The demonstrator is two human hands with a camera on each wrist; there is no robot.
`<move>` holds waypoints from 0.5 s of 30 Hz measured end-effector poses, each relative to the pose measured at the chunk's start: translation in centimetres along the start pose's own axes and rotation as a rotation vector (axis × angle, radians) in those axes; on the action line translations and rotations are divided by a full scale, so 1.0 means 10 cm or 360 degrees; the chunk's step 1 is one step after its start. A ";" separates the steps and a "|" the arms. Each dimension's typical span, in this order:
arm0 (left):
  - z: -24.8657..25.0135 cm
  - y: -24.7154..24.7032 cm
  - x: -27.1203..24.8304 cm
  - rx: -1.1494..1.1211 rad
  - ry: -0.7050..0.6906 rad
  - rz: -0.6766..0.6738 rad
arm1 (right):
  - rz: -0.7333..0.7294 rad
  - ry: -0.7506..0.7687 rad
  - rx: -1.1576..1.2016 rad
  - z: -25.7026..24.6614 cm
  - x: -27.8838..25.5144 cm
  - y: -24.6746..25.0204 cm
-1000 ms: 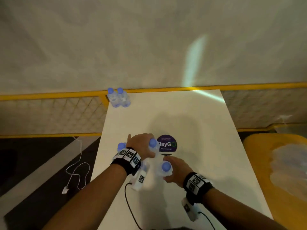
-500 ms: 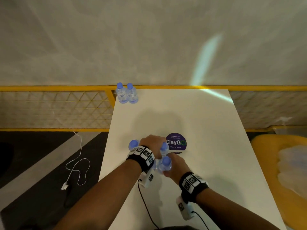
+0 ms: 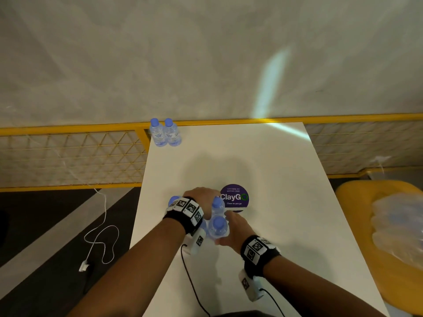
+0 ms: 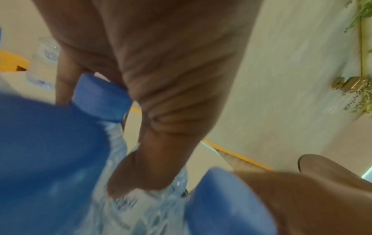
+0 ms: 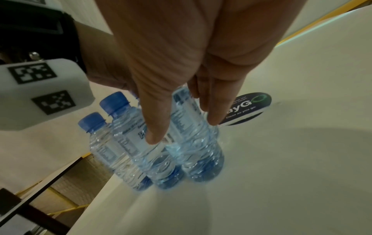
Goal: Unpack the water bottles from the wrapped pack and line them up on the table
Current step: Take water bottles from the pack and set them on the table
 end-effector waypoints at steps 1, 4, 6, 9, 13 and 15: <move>-0.01 0.02 -0.03 -0.0024 0.0024 0.0035 | -0.0002 -0.0039 0.0024 0.08 -0.04 0.04; 0.08 0.21 -0.24 0.0012 0.0053 0.0130 | 0.0082 -0.0234 0.0243 0.47 -0.23 0.29; 0.31 0.38 -0.39 -0.0030 0.0003 0.0237 | 0.0202 -0.0295 0.0369 0.83 -0.43 0.54; 0.92 0.47 -0.42 -0.0183 -0.0270 0.0239 | 0.0448 -0.0444 0.0474 1.45 -0.90 1.03; 2.00 0.32 -0.14 -0.0320 -0.0596 0.0024 | 0.0859 -0.0815 0.0742 2.41 -1.68 1.64; 2.58 0.16 0.06 -0.0287 -0.0708 -0.0093 | 0.1074 -0.0981 0.0755 2.82 -2.03 1.89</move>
Point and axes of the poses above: each hand's wrist, its own x-axis towards the middle knuckle, its own y-axis out of the back of the hand, z = x × y, the point moved 2 cm from there along x, towards the middle knuckle, and after that the axes turned 4 degrees about x, right-handed, at the moved point
